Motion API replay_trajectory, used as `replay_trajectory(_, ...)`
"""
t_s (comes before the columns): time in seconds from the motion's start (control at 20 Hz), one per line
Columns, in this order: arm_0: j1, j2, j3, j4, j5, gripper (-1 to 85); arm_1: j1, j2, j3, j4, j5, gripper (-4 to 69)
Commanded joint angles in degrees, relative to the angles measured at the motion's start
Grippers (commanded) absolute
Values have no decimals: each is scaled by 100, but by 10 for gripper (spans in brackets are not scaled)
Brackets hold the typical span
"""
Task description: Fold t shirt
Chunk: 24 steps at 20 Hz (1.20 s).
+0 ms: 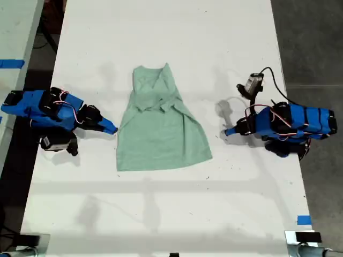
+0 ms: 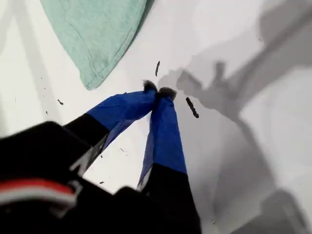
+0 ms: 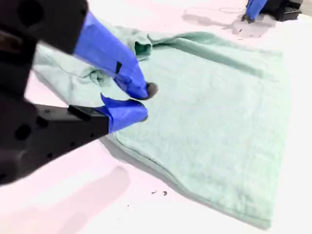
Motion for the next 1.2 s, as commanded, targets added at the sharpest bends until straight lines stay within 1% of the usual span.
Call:
replay_trajectory(0.0, 149, 79, 246, -26, 2294, 84, 0, 35, 334, 18, -18, 10)
replay_trajectory(0.1, 193, 79, 246, -35, 3630, 83, -18, 35, 334, 18, -26, 10)
replay_trajectory(0.15, 211, 97, 246, -35, 3771, 81, -9, 35, 334, 18, -26, 10)
replay_trajectory(1.15, 211, 97, 246, -35, 3771, 81, -62, 35, 334, 18, -9, 10)
